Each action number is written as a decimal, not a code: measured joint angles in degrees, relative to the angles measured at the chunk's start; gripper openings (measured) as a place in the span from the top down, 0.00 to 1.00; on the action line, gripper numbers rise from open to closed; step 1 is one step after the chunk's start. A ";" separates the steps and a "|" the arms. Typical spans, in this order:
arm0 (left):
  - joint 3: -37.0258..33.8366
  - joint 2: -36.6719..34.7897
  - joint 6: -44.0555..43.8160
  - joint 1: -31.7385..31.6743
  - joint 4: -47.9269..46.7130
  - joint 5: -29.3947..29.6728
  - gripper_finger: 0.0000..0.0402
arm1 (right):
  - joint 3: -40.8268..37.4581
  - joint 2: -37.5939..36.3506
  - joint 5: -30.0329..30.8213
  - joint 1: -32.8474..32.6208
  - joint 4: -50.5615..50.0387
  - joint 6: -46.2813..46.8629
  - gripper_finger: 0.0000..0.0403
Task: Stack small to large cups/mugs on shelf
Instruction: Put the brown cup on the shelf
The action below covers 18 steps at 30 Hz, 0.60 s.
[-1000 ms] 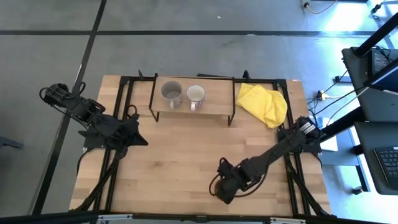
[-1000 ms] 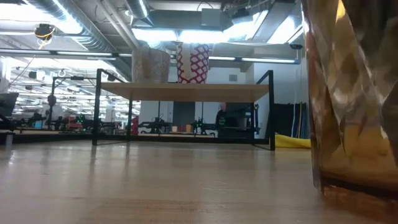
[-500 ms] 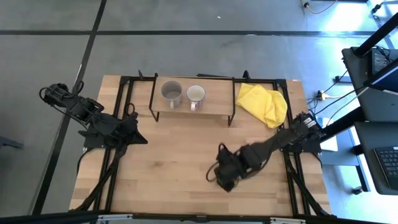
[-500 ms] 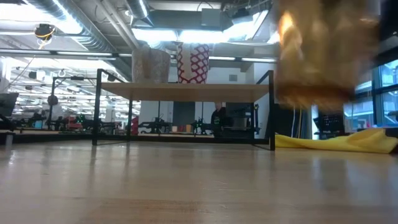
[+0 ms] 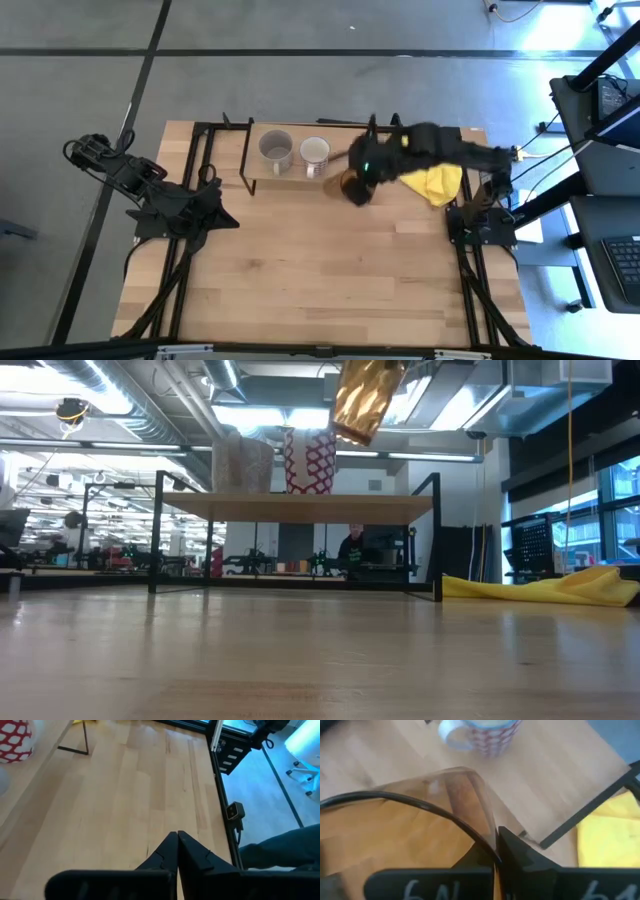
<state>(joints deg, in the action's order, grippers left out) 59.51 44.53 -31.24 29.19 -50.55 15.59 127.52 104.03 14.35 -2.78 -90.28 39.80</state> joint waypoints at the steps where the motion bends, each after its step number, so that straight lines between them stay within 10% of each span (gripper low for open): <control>1: 0.00 0.03 -0.49 0.06 0.01 -0.02 1.00 | 0.48 -0.46 -0.89 1.51 0.25 -0.70 0.98; 18: 0.00 0.03 -1.21 0.24 -0.01 1.70 1.00 | -11.11 -2.05 -3.14 16.86 0.65 3.31 0.98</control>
<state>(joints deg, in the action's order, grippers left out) 59.51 44.56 -32.45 29.43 -50.57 17.30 116.41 101.98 11.22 14.07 -89.63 43.12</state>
